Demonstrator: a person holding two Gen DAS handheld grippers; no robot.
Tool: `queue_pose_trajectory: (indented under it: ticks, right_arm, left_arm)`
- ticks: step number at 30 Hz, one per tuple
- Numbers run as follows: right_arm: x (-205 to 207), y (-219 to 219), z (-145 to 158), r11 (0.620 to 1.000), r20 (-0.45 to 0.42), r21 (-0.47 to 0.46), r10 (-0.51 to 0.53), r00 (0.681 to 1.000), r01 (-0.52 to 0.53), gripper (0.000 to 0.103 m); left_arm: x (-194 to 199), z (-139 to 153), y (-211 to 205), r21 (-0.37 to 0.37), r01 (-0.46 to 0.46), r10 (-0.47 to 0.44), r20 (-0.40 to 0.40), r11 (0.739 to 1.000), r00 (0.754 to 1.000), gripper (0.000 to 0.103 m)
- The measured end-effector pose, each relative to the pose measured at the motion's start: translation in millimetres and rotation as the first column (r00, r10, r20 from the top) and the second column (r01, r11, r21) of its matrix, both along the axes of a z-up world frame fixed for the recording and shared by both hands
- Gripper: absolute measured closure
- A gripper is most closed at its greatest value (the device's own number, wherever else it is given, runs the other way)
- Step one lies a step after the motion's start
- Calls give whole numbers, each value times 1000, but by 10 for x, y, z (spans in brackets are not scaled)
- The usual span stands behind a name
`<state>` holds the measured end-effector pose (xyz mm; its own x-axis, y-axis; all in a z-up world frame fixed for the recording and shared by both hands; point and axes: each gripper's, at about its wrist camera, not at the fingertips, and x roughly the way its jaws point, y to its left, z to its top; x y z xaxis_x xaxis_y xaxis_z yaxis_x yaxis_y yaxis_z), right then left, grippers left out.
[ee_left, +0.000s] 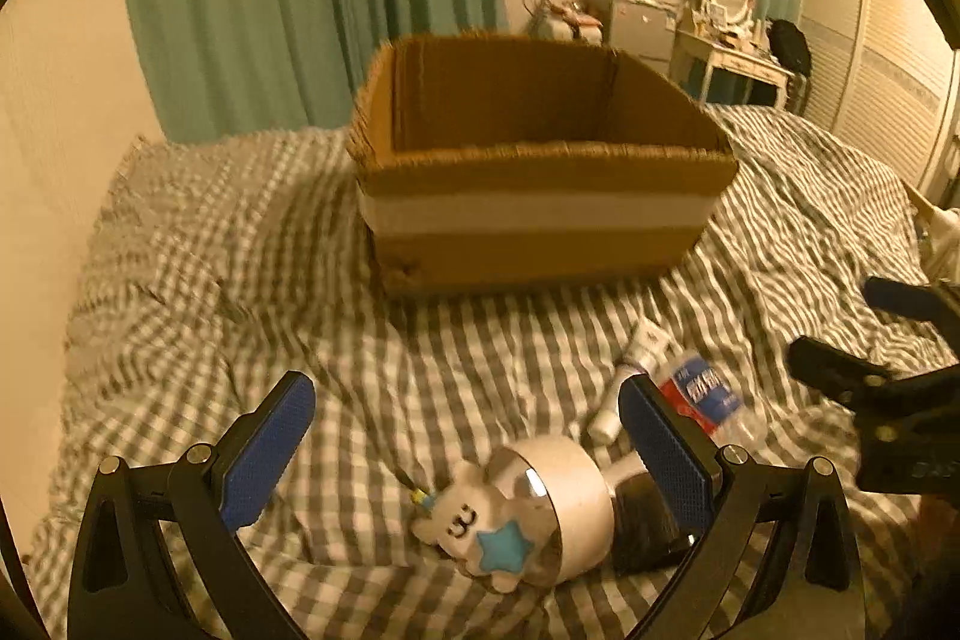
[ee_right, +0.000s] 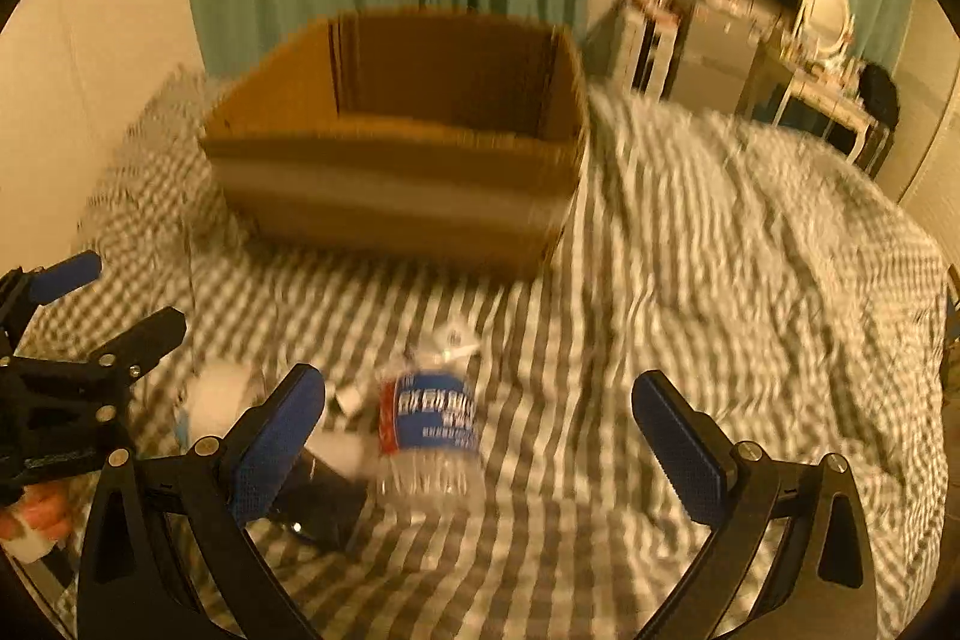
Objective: Organize objects
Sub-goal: 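Grasp the blue-labelled water bottle with the right tool while the left tool grasps the white tape roll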
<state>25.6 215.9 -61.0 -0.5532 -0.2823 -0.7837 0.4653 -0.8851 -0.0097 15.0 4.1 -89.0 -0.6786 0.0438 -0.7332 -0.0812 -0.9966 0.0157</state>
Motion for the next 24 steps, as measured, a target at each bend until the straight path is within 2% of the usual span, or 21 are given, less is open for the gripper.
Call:
queue_pose_trajectory:
  ticks: [6, 13, 18, 21, 24]
  right_arm:
    - [-110, -106, -253, 998, 98, 41, 34, 995, -38, 0]
    - [-299, -221, -629, 993, 248, 71, 70, 966, -90, 3]
    - [-436, -268, -832, 992, 343, 63, 78, 936, -106, 8]
    - [-495, -317, -992, 989, 406, 69, 92, 909, -131, 17]
    - [-515, -368, -1134, 985, 461, 73, 106, 881, -156, 40]
  left_arm:
    - [-121, -420, 0, 47, 32, -39, 146, 998, 988, 0]
    - [-299, -847, 14, 110, 56, -87, 304, 992, 949, 0]
    - [-385, -1021, -17, 186, 67, -130, 350, 980, 928, 0]
    - [-379, -1035, 13, 193, 91, -155, 350, 977, 924, 0]
    - [-384, -1051, 28, 192, 108, -170, 348, 976, 922, 2]
